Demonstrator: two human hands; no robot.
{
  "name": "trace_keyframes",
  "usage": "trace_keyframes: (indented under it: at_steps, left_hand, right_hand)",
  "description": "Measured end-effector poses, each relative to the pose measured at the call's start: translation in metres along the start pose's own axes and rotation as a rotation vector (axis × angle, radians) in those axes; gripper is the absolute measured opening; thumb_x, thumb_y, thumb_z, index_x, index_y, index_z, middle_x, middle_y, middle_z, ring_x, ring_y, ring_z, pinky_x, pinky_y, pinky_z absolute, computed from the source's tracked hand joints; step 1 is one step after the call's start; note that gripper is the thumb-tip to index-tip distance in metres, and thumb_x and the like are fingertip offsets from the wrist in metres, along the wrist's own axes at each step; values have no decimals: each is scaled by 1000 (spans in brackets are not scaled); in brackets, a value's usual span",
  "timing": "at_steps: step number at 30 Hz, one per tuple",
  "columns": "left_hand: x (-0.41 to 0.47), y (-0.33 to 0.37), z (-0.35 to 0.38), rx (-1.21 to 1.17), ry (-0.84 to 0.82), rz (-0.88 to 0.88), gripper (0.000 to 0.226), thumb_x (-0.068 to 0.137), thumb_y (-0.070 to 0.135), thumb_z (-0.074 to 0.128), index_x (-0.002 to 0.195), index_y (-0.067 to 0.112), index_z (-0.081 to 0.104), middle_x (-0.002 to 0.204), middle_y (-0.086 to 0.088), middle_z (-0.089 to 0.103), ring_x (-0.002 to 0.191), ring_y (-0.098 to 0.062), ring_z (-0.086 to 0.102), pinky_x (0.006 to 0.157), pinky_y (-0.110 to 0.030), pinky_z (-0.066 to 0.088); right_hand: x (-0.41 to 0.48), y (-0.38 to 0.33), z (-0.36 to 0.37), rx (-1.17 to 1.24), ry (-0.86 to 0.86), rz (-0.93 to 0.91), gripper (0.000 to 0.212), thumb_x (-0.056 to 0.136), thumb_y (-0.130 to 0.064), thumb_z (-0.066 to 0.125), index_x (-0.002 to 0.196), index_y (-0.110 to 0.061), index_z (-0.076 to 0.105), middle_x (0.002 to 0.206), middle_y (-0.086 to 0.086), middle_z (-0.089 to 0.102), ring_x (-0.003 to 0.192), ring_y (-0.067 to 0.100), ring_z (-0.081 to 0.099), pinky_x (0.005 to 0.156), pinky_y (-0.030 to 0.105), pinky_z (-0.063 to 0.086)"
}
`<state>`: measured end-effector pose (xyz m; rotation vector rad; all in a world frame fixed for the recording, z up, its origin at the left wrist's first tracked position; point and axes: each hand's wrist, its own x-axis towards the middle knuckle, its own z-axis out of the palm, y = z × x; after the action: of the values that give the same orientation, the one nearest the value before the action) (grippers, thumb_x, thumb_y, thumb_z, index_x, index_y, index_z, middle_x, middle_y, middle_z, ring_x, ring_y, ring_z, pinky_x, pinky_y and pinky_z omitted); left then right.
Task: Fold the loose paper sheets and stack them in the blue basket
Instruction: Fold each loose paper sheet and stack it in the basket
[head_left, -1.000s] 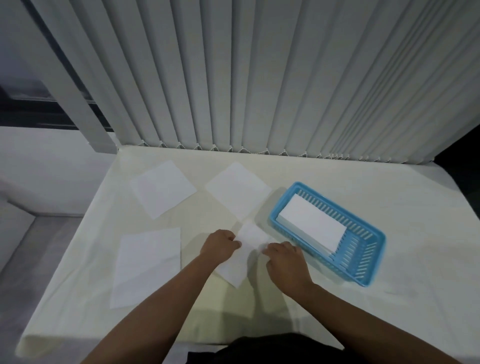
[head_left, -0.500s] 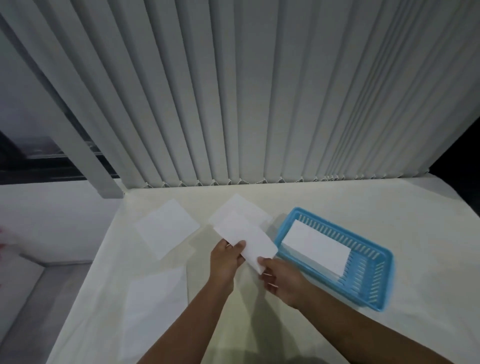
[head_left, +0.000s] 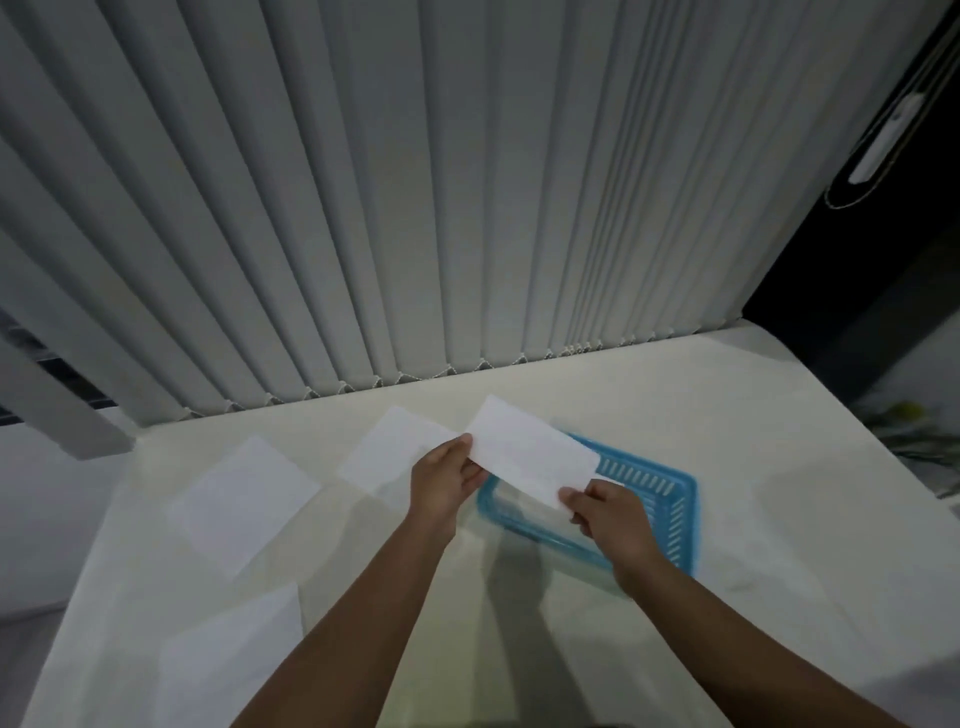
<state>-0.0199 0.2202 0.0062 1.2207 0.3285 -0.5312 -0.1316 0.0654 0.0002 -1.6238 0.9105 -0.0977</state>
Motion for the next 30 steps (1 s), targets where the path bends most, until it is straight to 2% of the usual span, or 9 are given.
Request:
trace_keyframes:
  at_steps: [2, 5, 7, 9, 14, 18, 23, 27, 30]
  left_hand:
    - [7, -4, 10, 207, -8, 16, 13, 91, 18, 60, 94, 8, 68, 76, -5, 69, 61, -10, 67, 64, -22, 58]
    - [19, -18, 15, 710, -34, 123, 19, 87, 28, 63, 91, 13, 74, 91, -8, 73, 85, -21, 66, 88, -36, 53]
    - [22, -26, 13, 892, -57, 161, 23, 87, 28, 60, 97, 14, 74, 104, -7, 73, 97, -24, 65, 91, -35, 50]
    - [27, -31, 7, 994, -24, 204, 26, 90, 25, 54, 103, 14, 73, 109, -7, 72, 102, -25, 65, 88, -30, 48]
    - [49, -41, -6, 1155, -49, 252, 38, 91, 10, 40, 107, 22, 72, 120, -5, 67, 106, -24, 63, 84, -27, 49]
    - [64, -48, -7, 1333, -102, 268, 52, 91, 6, 30, 115, 31, 68, 125, -3, 63, 113, -28, 55, 93, -37, 48]
    - [71, -52, -7, 1370, -126, 258, 55, 92, 8, 25, 120, 33, 65, 114, -4, 63, 108, -28, 54, 92, -39, 47]
    - [72, -56, -7, 1363, -130, 261, 55, 93, 11, 22, 122, 34, 63, 114, -3, 62, 109, -27, 54, 91, -38, 47]
    - [71, -58, -9, 1346, -138, 270, 55, 93, 11, 22, 122, 35, 62, 114, -2, 62, 109, -27, 53, 93, -40, 48]
  right_hand:
    - [7, 5, -12, 13, 51, 20, 25, 82, -18, 70, 69, 2, 64, 64, 9, 62, 63, 21, 54, 66, 33, 42]
    - [17, 18, -26, 20, 120, 87, 26, 84, -18, 68, 82, 8, 64, 71, 12, 61, 66, 22, 54, 66, 34, 42]
    - [20, 27, -33, -2, 139, 123, 21, 85, -15, 66, 70, -1, 63, 68, 10, 60, 63, 21, 53, 64, 32, 41]
    - [21, 35, -39, -39, 149, 133, 22, 84, -12, 67, 64, -7, 60, 67, 9, 59, 61, 19, 52, 65, 31, 40]
    - [23, 42, -44, -139, 132, 135, 19, 83, -13, 67, 67, -5, 62, 67, 8, 59, 62, 19, 52, 63, 30, 40]
    - [24, 38, -43, -199, 125, 100, 25, 85, -13, 66, 62, -9, 57, 66, 7, 58, 63, 20, 53, 66, 31, 41]
    - [20, 38, -44, -220, 117, 92, 17, 86, -14, 65, 74, -3, 64, 74, 9, 63, 65, 18, 56, 61, 29, 42]
    - [21, 40, -38, -233, 133, 89, 19, 84, -16, 67, 75, 0, 64, 74, 11, 64, 67, 21, 57, 68, 33, 45]
    - [21, 39, -34, -234, 148, 82, 22, 84, -16, 67, 77, 4, 64, 70, 9, 62, 66, 21, 56, 66, 32, 42]
